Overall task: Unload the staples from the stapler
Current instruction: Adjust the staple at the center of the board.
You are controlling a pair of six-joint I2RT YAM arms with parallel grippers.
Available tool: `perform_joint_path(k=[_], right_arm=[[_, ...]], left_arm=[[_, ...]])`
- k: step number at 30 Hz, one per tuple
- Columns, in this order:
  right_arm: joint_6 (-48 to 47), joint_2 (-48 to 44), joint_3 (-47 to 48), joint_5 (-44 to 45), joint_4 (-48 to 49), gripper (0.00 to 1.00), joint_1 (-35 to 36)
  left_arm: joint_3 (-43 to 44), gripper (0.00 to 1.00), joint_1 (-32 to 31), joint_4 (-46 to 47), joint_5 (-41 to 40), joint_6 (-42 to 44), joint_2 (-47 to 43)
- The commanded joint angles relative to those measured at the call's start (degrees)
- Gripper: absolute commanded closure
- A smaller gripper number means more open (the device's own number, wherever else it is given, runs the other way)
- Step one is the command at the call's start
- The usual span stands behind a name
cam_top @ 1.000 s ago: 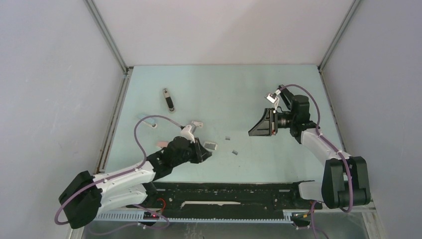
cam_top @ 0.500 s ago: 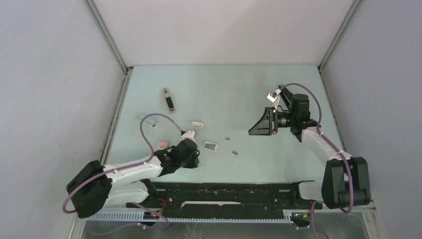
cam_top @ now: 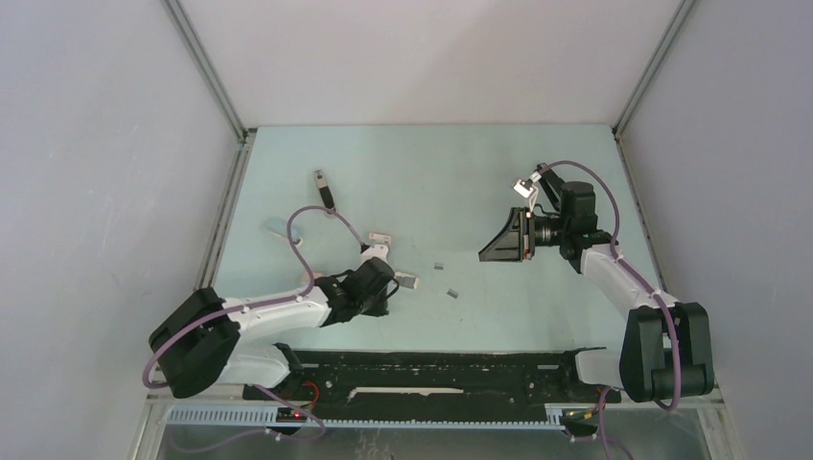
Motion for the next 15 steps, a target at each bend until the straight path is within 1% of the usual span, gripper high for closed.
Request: perform_joint_path(k=[1, 4, 9, 15], right_arm=[[-1.4, -1.2, 2.0, -0.3, 0.0, 0.57, -0.1], [-1.3, -1.3, 2.0, -0.3, 0.1, 0.57, -0.1], [-1.2, -1.5, 2.0, -0.3, 0.1, 0.57, -0.1], [-1.0, -1.6, 2.0, -0.4, 0.2, 0.57, -0.1]], left_arm=[[1.4, 0.74, 0.1, -4.1, -2.3, 2.1, 2.9], [2.1, 0.69, 0.1, -5.0, -2.0, 2.3, 3.8], [3.7, 0.65, 0.1, -6.6, -2.2, 3.0, 4.5], [7.8, 0.63, 0.1, -11.3, -3.7, 3.0, 6.2]])
